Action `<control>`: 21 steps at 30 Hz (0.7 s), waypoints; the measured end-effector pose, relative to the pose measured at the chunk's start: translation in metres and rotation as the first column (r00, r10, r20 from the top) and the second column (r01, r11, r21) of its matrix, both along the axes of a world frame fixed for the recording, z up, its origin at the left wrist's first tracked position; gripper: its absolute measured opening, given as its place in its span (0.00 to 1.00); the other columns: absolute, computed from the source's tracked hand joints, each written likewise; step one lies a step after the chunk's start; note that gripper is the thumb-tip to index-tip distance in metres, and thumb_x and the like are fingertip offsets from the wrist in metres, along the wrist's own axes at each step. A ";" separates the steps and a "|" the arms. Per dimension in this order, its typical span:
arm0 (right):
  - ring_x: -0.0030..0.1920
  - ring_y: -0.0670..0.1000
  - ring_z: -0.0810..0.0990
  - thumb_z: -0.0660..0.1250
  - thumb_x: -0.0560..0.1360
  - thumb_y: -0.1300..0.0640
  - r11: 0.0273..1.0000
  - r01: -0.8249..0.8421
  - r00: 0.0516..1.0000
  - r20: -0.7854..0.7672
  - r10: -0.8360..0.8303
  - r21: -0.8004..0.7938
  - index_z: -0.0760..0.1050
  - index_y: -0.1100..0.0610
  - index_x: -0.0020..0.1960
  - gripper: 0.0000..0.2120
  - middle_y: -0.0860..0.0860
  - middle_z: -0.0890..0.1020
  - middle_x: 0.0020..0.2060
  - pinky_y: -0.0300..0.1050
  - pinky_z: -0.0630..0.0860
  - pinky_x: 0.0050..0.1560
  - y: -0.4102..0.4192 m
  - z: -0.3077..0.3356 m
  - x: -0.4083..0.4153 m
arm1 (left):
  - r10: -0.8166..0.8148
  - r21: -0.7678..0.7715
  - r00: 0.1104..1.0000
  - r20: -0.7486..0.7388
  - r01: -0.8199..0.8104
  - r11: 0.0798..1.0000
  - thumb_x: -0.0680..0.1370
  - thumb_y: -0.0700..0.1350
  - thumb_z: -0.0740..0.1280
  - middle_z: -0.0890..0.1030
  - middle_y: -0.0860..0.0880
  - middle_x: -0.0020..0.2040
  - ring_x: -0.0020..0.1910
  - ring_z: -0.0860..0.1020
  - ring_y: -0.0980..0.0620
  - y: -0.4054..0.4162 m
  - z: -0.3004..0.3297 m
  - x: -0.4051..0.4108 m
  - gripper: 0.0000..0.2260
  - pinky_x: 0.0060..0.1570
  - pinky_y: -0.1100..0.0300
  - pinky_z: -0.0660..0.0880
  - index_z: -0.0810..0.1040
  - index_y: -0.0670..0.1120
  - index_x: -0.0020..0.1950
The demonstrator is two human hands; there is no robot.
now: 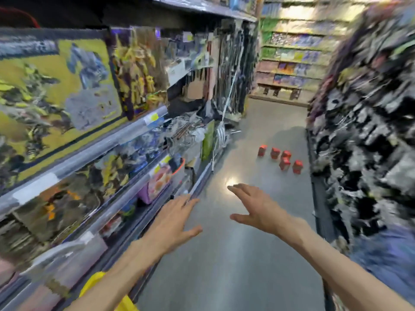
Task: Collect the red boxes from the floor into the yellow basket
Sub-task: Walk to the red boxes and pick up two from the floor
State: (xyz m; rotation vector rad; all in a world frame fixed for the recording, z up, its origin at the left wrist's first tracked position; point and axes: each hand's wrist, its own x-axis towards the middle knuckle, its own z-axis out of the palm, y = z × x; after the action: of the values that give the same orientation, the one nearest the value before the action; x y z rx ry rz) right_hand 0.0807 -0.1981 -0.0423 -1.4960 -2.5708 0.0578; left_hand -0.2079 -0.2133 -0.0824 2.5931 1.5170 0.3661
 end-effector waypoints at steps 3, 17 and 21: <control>0.70 0.58 0.68 0.68 0.74 0.38 0.998 0.067 0.998 0.000 -0.067 0.013 0.61 0.55 0.77 0.38 0.55 0.69 0.72 0.50 0.66 0.68 0.047 0.011 0.071 | -0.058 0.014 0.998 -0.004 0.058 0.998 0.73 0.71 0.57 0.66 0.46 0.75 0.74 0.65 0.46 0.071 0.010 0.071 0.40 0.71 0.48 0.64 0.60 0.49 0.78; 0.69 0.55 0.70 0.68 0.75 0.41 0.966 0.260 0.965 -0.024 -0.260 -0.003 0.59 0.54 0.77 0.37 0.53 0.69 0.72 0.51 0.70 0.67 0.305 0.014 0.276 | -0.258 0.076 0.962 0.088 0.252 0.965 0.77 0.64 0.65 0.66 0.49 0.75 0.74 0.63 0.49 0.380 0.014 0.286 0.35 0.72 0.55 0.60 0.61 0.49 0.78; 0.67 0.56 0.72 0.69 0.74 0.41 0.955 0.296 0.955 0.018 -0.297 0.026 0.62 0.55 0.76 0.36 0.54 0.72 0.69 0.51 0.71 0.65 0.401 0.016 0.317 | -0.291 0.085 0.954 0.073 0.285 0.955 0.77 0.64 0.65 0.66 0.48 0.75 0.74 0.63 0.48 0.493 0.015 0.326 0.35 0.72 0.56 0.58 0.60 0.49 0.78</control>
State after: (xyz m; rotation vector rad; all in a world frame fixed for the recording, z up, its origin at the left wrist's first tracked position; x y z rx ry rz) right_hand 0.3982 0.2030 -0.0260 -1.8639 -2.3227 -0.0256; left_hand 0.1186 0.2799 -0.0674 2.7623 1.0946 0.4998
